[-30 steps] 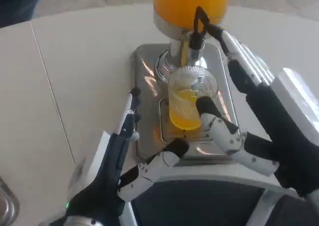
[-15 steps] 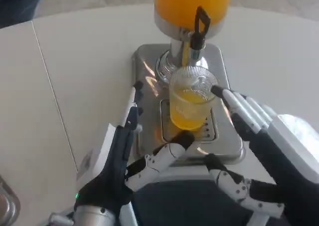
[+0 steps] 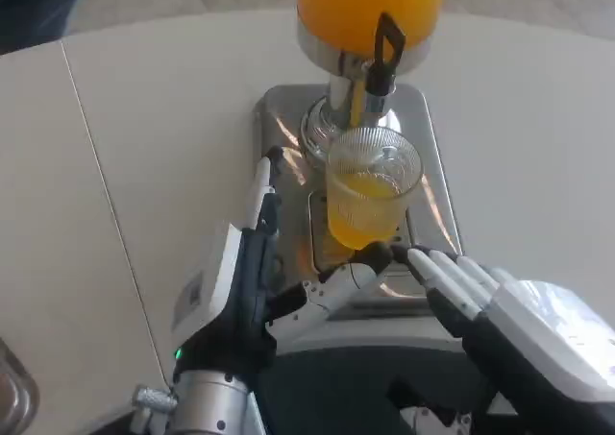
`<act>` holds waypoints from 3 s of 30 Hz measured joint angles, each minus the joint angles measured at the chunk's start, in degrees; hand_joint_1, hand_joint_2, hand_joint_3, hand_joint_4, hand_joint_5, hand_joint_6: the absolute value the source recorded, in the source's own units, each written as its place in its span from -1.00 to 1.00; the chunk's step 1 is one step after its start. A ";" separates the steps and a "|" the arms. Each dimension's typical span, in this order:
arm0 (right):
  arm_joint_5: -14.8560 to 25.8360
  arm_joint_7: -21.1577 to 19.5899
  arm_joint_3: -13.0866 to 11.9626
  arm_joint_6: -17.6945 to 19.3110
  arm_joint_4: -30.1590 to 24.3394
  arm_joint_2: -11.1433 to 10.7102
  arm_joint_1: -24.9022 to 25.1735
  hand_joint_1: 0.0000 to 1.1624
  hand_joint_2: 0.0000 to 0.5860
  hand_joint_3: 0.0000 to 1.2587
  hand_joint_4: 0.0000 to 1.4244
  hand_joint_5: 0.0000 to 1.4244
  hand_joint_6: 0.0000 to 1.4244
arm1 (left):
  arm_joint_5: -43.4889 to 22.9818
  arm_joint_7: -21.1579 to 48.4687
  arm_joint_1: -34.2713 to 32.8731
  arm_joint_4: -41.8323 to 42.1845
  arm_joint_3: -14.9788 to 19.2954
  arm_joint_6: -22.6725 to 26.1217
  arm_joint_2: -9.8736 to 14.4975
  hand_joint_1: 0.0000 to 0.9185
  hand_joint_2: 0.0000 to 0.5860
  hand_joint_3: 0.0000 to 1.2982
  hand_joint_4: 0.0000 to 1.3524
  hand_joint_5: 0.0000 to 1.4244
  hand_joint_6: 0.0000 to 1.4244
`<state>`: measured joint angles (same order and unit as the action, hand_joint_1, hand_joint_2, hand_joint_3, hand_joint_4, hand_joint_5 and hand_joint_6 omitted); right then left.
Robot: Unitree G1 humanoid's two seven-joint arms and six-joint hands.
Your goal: Grasp the cup under the faucet to collect the drink, then remove the cup.
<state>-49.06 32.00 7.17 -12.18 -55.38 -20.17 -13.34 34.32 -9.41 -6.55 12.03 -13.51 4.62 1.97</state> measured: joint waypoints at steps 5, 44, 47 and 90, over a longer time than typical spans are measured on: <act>-0.92 2.15 0.34 -0.59 -0.17 0.98 -0.11 0.24 0.49 -0.96 -1.00 -1.00 -1.00 | 0.06 -3.27 -2.55 -3.71 -0.61 -0.13 -0.81 -0.31 -0.86 -1.00 -1.00 -0.78 -0.66; 0.79 5.53 -0.83 -0.97 -2.12 3.21 -5.47 0.35 0.40 -0.88 -1.00 -1.00 -1.00 | -2.20 -13.32 -14.31 -20.53 -1.11 -0.47 -5.45 0.03 -0.77 -1.00 -1.00 -0.76 -0.57; 1.18 5.53 -1.40 -0.98 -2.12 3.17 -5.71 0.35 0.41 -0.88 -1.00 -1.00 -1.00 | -2.40 -13.92 -14.54 -21.39 -1.12 -0.47 -5.83 0.03 -0.77 -1.00 -1.00 -0.76 -0.57; 8.14 4.97 -4.79 -4.47 3.03 1.53 -2.77 0.40 0.43 -0.85 -1.00 -1.00 -1.00 | -2.25 -24.01 -29.33 -41.64 -2.89 -0.88 -7.90 -0.02 -0.76 -1.00 -1.00 -0.66 -0.47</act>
<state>-40.92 36.97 2.38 -16.65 -52.34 -18.64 -16.12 32.06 -33.42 -35.88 -29.61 -16.40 3.75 -5.93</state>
